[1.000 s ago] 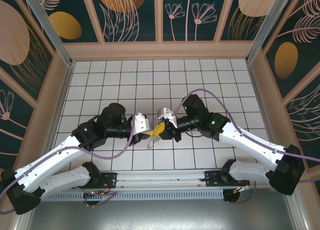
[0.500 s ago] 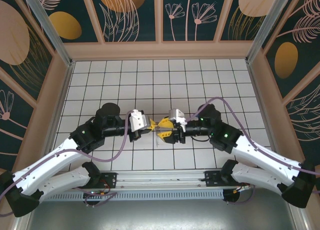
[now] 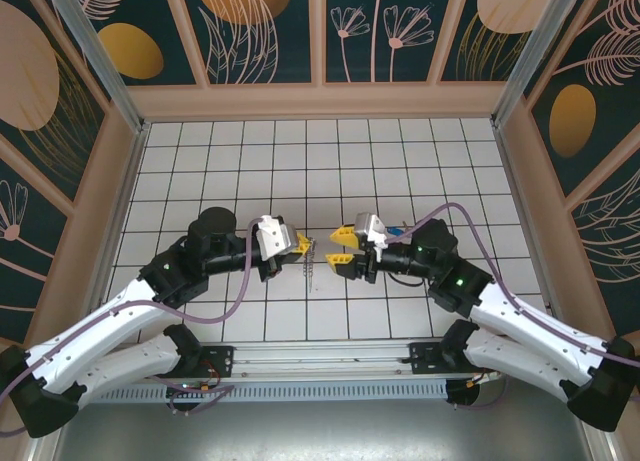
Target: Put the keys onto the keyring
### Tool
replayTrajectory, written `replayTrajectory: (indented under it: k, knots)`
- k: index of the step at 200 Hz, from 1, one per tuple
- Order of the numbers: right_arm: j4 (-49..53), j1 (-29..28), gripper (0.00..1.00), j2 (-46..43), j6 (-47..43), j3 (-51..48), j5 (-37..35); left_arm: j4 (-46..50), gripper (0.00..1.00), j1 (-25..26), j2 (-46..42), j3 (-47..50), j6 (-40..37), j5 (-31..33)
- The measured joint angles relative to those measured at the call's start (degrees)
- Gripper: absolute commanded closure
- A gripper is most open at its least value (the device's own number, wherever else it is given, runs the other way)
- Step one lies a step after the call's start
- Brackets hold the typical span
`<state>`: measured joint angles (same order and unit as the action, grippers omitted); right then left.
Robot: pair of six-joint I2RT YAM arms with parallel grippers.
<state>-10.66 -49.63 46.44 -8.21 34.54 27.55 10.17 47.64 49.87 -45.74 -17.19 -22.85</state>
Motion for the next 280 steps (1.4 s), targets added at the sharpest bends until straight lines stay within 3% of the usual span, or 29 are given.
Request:
replayTrajectory:
  k: [25, 59, 142, 193, 280]
  knots:
    - [-0.37, 0.42, 0.60, 2.05, 0.24, -0.66, -1.88, -0.04, 1.00, 0.00, 0.48, 0.33, 0.72, 1.44]
    - [-1.42, 2.40, 0.61, 2.82, 2.12, -2.32, -4.98, 0.31, 1.00, 0.00, 4.55, 0.33, 1.99, 8.92]
    - [-3.58, 16.50, 0.60, 2.19, 11.17, -6.08, -10.27, -5.25, 1.00, 0.02, 19.89, 2.40, 8.59, 15.37]
    - [-3.76, 17.35, 0.61, 0.31, 12.04, -7.32, -11.74, -11.74, 1.00, 0.00, 31.39, -2.56, 11.98, 16.13]
    - [-3.74, 17.46, 0.60, -4.17, 12.00, -8.90, -16.57, -12.11, 1.00, -2.43, 53.96, -14.91, 15.04, 15.45]
